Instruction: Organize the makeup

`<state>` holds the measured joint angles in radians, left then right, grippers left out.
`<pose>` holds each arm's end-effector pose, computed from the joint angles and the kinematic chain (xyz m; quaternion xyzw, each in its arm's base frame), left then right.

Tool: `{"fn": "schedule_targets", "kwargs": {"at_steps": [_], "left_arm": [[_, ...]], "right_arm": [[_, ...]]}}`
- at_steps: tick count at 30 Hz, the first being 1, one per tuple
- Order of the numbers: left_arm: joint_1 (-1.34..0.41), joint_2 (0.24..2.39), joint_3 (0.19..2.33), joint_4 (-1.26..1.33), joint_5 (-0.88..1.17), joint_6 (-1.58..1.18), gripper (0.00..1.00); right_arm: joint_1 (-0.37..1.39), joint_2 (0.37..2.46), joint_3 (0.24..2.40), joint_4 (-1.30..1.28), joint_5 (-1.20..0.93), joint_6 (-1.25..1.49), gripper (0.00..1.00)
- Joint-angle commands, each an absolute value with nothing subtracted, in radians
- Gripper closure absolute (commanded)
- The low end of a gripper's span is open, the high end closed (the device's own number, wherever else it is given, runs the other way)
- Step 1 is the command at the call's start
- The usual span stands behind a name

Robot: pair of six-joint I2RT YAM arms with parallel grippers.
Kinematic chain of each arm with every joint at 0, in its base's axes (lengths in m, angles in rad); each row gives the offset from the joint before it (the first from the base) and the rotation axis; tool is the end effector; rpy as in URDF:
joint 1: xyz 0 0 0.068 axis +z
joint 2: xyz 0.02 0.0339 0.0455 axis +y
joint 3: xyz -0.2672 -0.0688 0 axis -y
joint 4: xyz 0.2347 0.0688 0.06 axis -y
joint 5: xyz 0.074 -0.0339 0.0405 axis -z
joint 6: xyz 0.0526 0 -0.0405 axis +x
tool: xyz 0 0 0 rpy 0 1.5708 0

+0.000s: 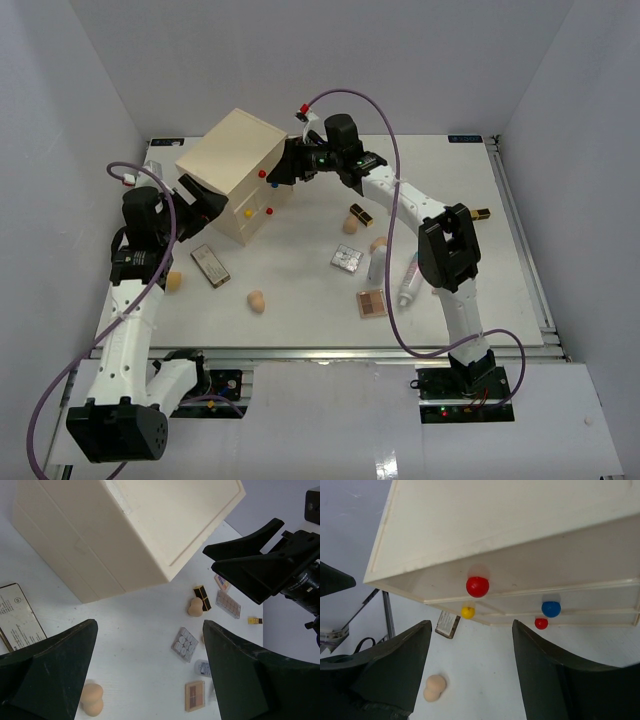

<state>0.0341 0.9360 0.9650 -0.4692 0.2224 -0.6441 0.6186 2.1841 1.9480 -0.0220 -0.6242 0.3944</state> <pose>0.2080 -0.0045 0.3420 -0.2231 0.8112 -0.2492 0.4796 0.4130 0.3317 0.3057 -0.2705 0.7283 0.4944 0.3898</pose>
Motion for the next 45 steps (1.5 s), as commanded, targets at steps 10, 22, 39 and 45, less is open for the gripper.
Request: {"fn": "schedule_targets", "kwargs": {"at_steps": [10, 22, 39, 45], "left_arm": [[0.031, 0.973, 1.007, -0.461, 0.190, -0.640, 0.03], [0.031, 1.005, 1.012, -0.448, 0.199, -0.632, 0.03], [0.031, 1.013, 1.013, -0.455, 0.186, -0.628, 0.03], [0.031, 1.044, 1.031, -0.453, 0.143, -0.631, 0.03]], "right_arm": [[0.641, 2.255, 2.066, 0.086, -0.626, 0.509, 0.36], [0.664, 2.288, 2.098, 0.090, -0.558, 0.514, 0.39], [0.663, 2.322, 2.130, 0.106, -0.500, 0.486, 0.60], [0.658, 2.290, 2.082, 0.106, -0.494, 0.479, 0.75]]}}
